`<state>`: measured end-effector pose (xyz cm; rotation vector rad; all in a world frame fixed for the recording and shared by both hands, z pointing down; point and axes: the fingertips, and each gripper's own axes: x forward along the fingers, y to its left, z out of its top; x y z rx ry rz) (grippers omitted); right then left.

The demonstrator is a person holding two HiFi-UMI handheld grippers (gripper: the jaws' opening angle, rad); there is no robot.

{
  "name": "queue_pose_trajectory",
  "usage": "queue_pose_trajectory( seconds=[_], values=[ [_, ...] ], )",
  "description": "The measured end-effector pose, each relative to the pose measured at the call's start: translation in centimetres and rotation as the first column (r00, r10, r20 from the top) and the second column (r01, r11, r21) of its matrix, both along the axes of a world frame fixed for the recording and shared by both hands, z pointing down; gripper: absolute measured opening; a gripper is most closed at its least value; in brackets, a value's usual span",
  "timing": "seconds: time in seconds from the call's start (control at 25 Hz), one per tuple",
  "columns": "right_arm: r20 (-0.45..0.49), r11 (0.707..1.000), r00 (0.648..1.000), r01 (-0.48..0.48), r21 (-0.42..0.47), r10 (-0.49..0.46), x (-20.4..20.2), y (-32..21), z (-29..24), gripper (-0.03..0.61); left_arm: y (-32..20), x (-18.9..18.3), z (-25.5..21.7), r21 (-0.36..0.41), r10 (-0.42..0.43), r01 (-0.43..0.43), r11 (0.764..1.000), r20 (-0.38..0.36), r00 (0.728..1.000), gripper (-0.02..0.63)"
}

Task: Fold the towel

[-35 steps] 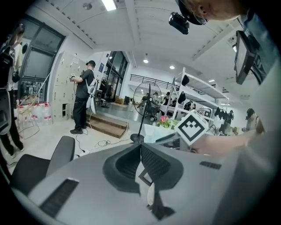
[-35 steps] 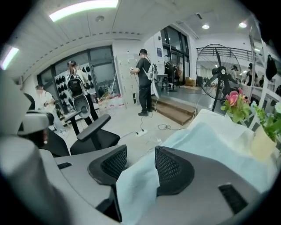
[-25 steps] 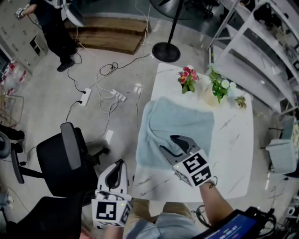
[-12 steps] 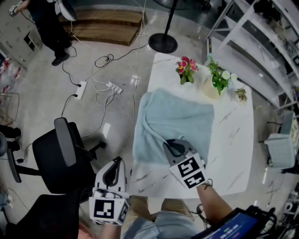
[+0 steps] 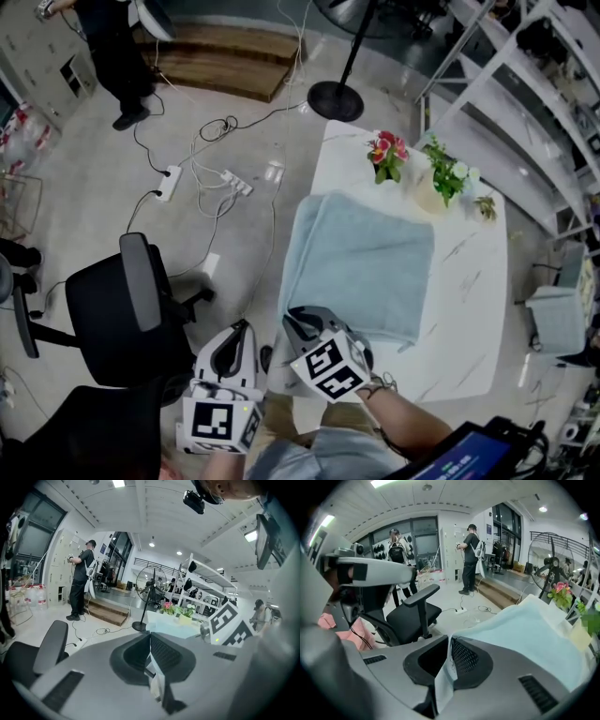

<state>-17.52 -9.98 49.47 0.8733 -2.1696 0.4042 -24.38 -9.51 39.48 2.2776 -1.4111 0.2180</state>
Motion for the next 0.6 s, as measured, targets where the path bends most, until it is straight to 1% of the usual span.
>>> queue_pose_trajectory(
  seconds=[0.08,0.16,0.24,0.32,0.36,0.4,0.44,0.48,0.6],
  values=[
    [-0.028,1.0,1.0,0.005,-0.011,-0.005,-0.4,-0.2,1.3,0.041,0.4,-0.7,0.8,-0.015,-0.012,0.012,1.0,0.004,1.0,0.009],
    [-0.035,1.0,0.999,-0.006,-0.023,0.006,-0.7,-0.5,2.2,0.041,0.7,-1.3,1.7,-0.031,-0.024,0.024,0.999,0.01,1.0,0.009],
    [-0.018,0.999,1.0,-0.008,-0.034,0.007,-1.3,-0.8,3.0,0.043,0.7,-1.6,2.7,-0.044,-0.031,0.032,0.999,0.02,0.999,0.009],
    [0.029,0.997,0.999,0.03,-0.076,-0.028,-2.3,-0.3,3.3,0.052,0.3,-1.6,3.4,-0.052,-0.03,0.031,0.998,0.027,0.999,0.009],
    [0.07,0.991,0.996,0.062,-0.116,-0.055,-2.9,0.3,3.1,0.102,0.1,-1.3,3.5,-0.053,-0.026,0.027,0.998,0.028,0.999,0.009],
    [0.119,0.984,0.99,0.094,-0.151,-0.076,-3.3,1.0,2.6,0.197,-0.2,-0.9,3.6,-0.051,-0.019,0.02,0.998,0.027,0.999,0.009],
    [0.164,0.979,0.983,0.115,-0.167,-0.087,-3.6,1.6,1.7,0.232,-0.5,-0.5,3.5,-0.047,-0.011,0.012,0.999,0.023,1.0,0.009],
    [0.199,0.979,0.976,0.123,-0.164,-0.089,-3.4,1.9,0.6,0.235,-0.8,0.0,3.4,-0.041,-0.003,0.003,0.999,0.018,1.0,0.009],
    [0.263,0.989,0.962,0.108,-0.103,-0.077,-1.7,2.3,-2.9,0.225,-1.8,1.7,2.6,-0.03,0.028,-0.028,0.999,-0.015,0.999,0.009]
  ],
)
